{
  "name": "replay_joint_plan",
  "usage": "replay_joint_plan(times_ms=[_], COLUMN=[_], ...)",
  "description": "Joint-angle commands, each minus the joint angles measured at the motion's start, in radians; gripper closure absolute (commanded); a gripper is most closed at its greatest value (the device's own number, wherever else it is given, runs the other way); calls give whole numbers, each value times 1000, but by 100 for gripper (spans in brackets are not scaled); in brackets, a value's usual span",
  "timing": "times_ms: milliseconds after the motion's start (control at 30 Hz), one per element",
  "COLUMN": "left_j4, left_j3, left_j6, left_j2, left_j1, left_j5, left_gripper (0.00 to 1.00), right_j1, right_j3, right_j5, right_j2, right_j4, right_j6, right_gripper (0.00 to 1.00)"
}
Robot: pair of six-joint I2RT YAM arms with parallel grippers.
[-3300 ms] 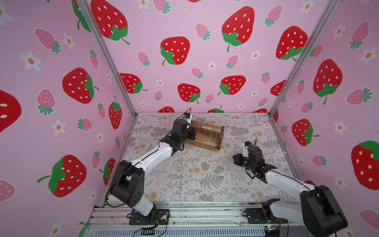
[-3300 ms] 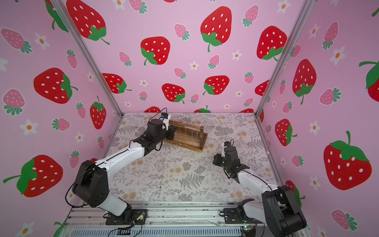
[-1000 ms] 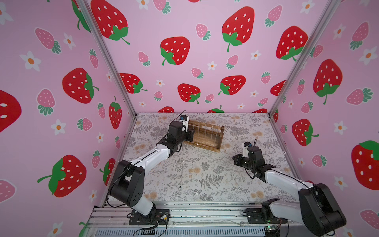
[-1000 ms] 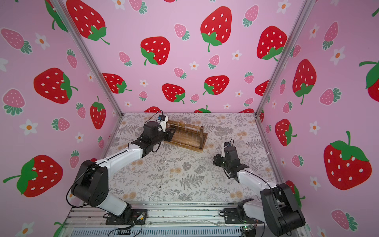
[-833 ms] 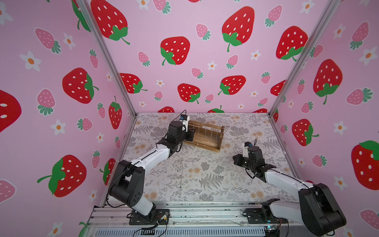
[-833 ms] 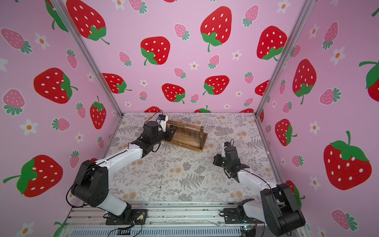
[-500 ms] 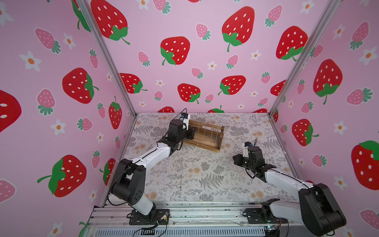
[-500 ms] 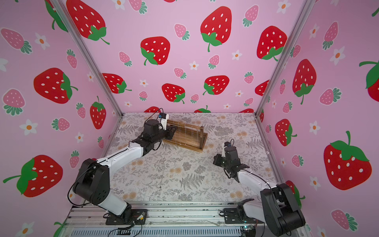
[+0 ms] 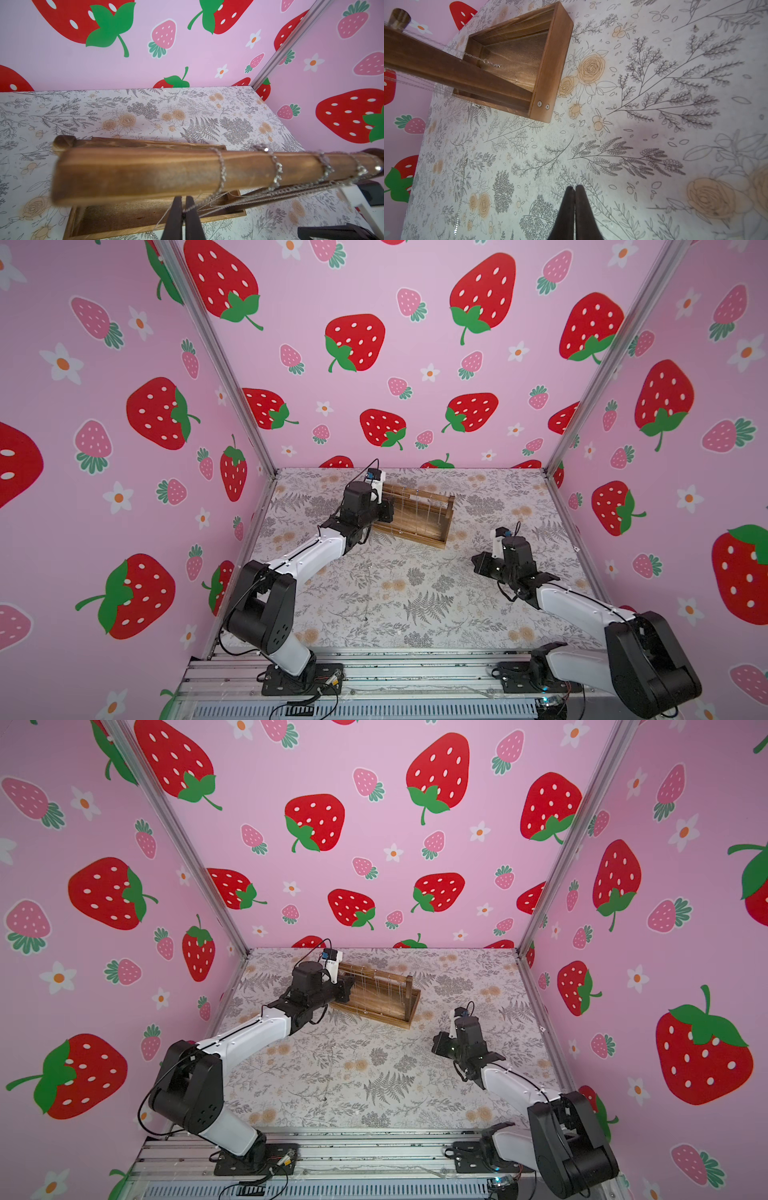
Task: Take the necklace off the jewelry display stand
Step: Take off the necklace from the stand.
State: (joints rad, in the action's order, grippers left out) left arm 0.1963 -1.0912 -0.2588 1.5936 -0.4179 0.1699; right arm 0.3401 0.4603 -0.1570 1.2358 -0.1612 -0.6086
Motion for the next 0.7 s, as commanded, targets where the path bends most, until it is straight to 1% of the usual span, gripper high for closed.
replay_joint_plan(times_ms=[0, 100, 167, 200, 267, 300, 333, 400, 433, 467, 500, 567, 600, 667], left_j4=[-58, -178, -284, -355, -458, -469, -455, -419, -419, -434, -451, -455, -463, -508], left_j3=[-26, -72, -132, -176, -239, -248, -243, -226, -227, -234, -239, -225, -214, -199], left_j6=[-3, -8, -13, -13, -16, -23, -22, -11, -10, -16, -23, -6, 2, -8], left_j2=[-75, -113, -114, -102, -80, -75, -73, -75, -75, -75, -82, -107, -123, -163], left_j1=[-1, -2, -1, 0, -1, 3, 7, 12, 17, 21, 25, 28, 26, 15], left_j5=[-60, -125, -190, -245, -412, -497, -549, -600, -589, -555, -487, -256, -167, -97], left_gripper=[100, 100, 100, 100, 100, 100, 100, 100, 100, 100, 100, 100, 100, 100], right_j1=[-4, -4, -4, -4, -4, -4, -4, -4, -4, -4, -4, -5, -5, -6], right_j3=[3, 1, 1, 0, 0, 0, -2, -2, -3, -4, -5, -6, -6, -8], right_j5=[-8, -9, -10, -12, -15, -15, -18, -19, -20, -19, -16, -8, -7, -19], right_j2=[-8, -13, -16, -16, -19, -18, -20, -24, -26, -29, -33, -41, -41, -39], right_j4=[-12, -11, -11, -11, -11, -11, -11, -9, -8, -6, -5, 0, 0, -8], right_j6=[-5, -6, -8, -8, -10, -11, -10, -11, -11, -10, -7, -3, -2, 1], right_gripper=[93, 93, 93, 93, 93, 93, 93, 93, 93, 93, 93, 93, 93, 93])
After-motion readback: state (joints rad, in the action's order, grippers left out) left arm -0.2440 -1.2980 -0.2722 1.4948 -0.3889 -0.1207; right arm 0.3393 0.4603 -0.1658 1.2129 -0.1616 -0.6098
